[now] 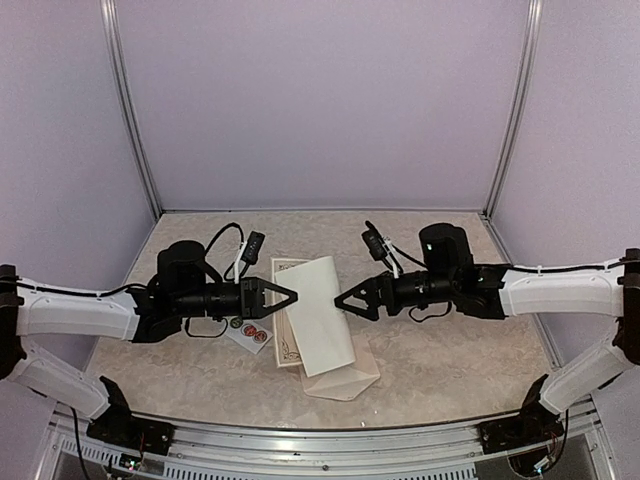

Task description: Place the letter into the envelope and seal it

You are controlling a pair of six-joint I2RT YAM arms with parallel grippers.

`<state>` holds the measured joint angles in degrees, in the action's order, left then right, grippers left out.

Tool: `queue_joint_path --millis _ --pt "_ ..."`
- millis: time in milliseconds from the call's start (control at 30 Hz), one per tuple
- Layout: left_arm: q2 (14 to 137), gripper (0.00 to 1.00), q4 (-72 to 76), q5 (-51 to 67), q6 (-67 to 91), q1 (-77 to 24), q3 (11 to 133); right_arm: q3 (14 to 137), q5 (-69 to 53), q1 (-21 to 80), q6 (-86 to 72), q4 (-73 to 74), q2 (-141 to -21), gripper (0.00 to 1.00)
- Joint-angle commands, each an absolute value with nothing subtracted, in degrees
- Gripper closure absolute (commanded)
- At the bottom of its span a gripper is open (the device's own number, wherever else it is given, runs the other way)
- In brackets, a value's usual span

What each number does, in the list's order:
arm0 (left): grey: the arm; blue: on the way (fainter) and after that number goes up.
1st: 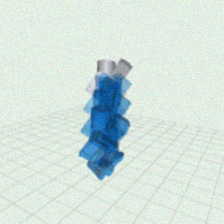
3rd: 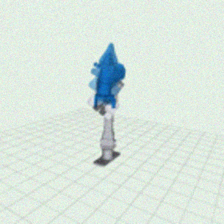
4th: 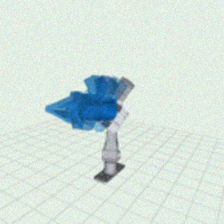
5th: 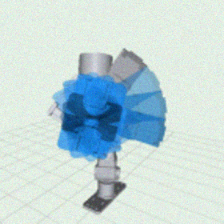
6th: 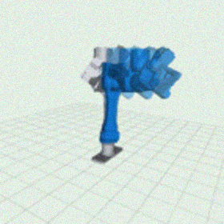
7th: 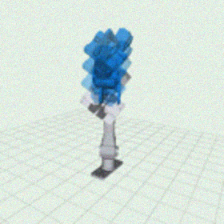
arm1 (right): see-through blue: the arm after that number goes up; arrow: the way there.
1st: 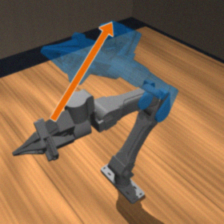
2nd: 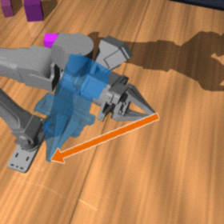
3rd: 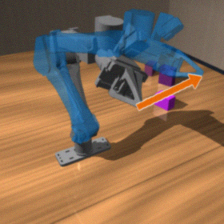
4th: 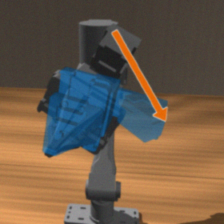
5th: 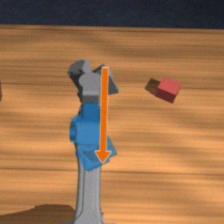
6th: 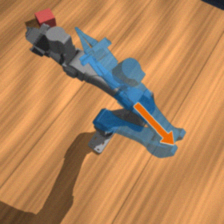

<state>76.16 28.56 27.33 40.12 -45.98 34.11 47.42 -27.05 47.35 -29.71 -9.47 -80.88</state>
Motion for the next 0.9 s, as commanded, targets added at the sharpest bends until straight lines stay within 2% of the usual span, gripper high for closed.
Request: queue_joint_path --millis 0,167,300,500,667,733,800,867 --pt "71.8 1.0 31.1 32.3 36.7 -46.6 35.1 42.2 -37.7 46.9 -31.0 -22.2 -77.8 0.04" --pt "69.0 1.0 31.7 32.7 37.4 -47.8 36.2 39.5 -48.7 47.2 -36.6 -36.7 -78.2 0.05" --pt "69.2 1.0 35.0 32.5 39.1 -48.4 36.1 40.2 -49.8 49.2 -38.7 -41.6 -80.9 0.11" --pt "70.0 1.0 39.6 30.7 41.0 -49.8 34.7 42.0 -49.2 51.5 -42.6 -48.4 -85.0 0.24" --pt "70.1 1.0 38.0 27.6 40.8 -50.3 34.2 42.4 -47.1 51.9 -45.8 -51.8 -86.6 0.41" --pt "70.1 0.98 36.6 25.9 40.7 -50.4 34.1 42.6 -46.1 51.9 -46.3 -51.7 -87.0 0.49" --pt "70.1 0.89 35.2 24.1 40.8 -50.4 34.1 42.9 -45.0 51.9 -46.6 -50.6 -87.3 0.55" --pt "70.3 0.84 34.9 23.8 41.0 -50.6 34.0 43.5 -44.1 51.9 -46.7 -49.2 -87.5 0.58"
